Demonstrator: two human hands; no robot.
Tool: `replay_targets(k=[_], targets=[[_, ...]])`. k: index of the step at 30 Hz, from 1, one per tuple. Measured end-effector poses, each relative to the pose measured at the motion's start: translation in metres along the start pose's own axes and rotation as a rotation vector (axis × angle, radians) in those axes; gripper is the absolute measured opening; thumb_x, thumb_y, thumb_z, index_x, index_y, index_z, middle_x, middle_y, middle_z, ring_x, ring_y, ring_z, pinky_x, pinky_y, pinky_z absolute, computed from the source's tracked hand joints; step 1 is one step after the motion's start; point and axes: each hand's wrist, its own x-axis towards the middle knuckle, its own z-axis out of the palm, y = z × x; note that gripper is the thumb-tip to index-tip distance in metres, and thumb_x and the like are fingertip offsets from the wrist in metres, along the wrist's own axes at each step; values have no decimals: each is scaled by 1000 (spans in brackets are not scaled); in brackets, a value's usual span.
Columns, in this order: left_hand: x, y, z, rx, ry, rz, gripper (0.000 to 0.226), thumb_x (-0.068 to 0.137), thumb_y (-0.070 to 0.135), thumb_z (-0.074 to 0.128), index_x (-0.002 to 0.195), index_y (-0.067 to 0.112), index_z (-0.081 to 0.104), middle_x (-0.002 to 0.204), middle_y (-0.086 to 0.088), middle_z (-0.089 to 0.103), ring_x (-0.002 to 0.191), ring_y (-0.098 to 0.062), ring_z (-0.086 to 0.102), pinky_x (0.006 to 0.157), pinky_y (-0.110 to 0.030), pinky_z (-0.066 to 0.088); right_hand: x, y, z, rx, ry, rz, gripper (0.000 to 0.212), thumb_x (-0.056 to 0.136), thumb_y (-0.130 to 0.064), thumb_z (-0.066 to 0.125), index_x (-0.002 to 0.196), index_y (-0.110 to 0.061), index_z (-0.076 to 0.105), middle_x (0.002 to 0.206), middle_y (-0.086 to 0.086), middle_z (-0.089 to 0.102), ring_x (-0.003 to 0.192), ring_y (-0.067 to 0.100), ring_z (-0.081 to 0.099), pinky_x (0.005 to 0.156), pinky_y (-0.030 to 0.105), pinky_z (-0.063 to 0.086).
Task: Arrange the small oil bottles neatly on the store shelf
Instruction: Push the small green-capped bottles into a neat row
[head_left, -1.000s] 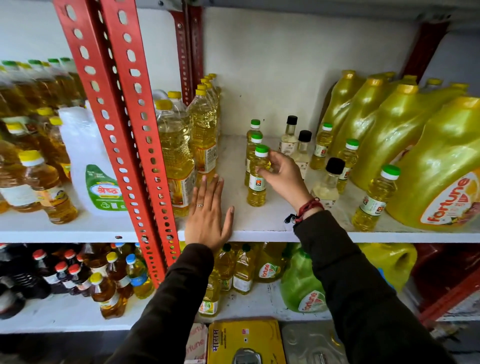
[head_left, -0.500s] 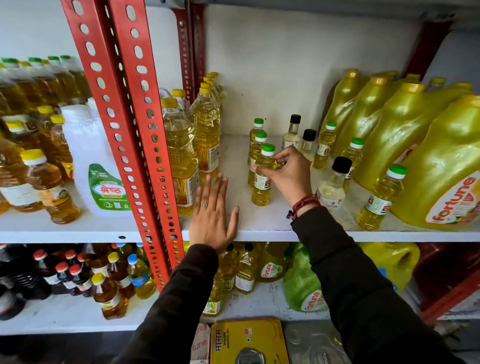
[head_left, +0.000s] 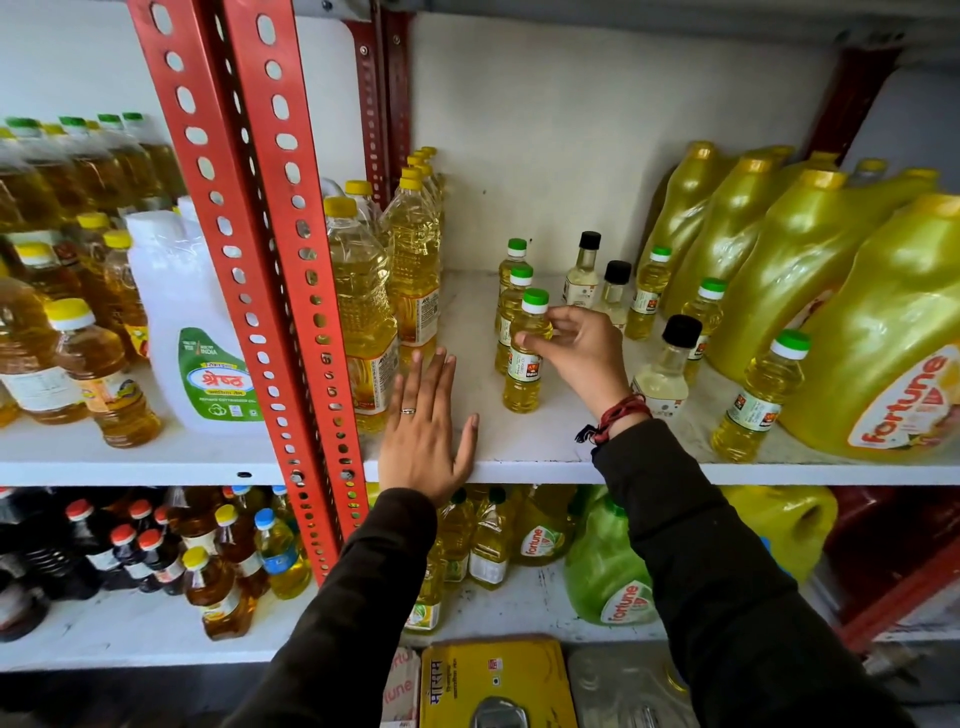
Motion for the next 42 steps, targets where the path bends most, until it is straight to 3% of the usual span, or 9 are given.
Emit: replay_targets(k=[7,9,12,15,18,26,42], targets=[[0,-1,2,1,1,0,74,103,50,26,164,7,19,172,-10,12,160,-22,-6,129,-37,-11,-12,2,-1,-15,16,-40,47,73,-22,89,116,-11,73,115,9,75,107,21,71,96,34,56],[0,-1,2,0,2,0,74,103,50,25,163,7,19,172,-10,13,160,-23,-4,129,-37,-10,-18,1,-1,-21,8,-51,47,73,-24,89,115,-12,73,112,7,76,97,15,72,89,26,57],[0,-1,2,-3,3,0,74,103,50,25,163,7,20,172,-11,14,160,-23,-4,129,-38,-9,-28,1,-3,-24,-2,-66,46,72,-24,90,114,-14,74,101,-1,75,80,-4,66,68,2,49],[0,-1,2,-9,9,-3,74,103,50,25,163,7,21,172,-11,17,160,-22,-3,129,-37,-10,-40,0,-6,-8,4,-82,44,72,-23,89,113,-15,75,92,-8,72,74,-13,64,63,-2,46],[0,-1,2,-22,-1,-10,74,103,51,25,163,7,21,172,-10,16,160,-22,-5,130,-38,-8,-51,-1,-9,-6,1,-93,44,72,-26,90,112,-17,75,88,-17,71,71,-17,66,65,1,49],[0,0,1,-17,-11,-10,75,103,51,25,164,7,19,172,-11,14,160,-22,-5,129,-37,-11,-67,-1,-16,-20,26,-103,49,69,-34,91,114,-22,75,103,-9,77,89,6,74,81,28,62],[-1,2,-4,-39,-22,-5,75,102,50,23,163,7,20,172,-12,15,159,-23,-4,129,-38,-10,-77,-1,-12,15,82,-95,48,70,-34,90,113,-23,73,111,-4,77,95,10,75,86,37,64]])
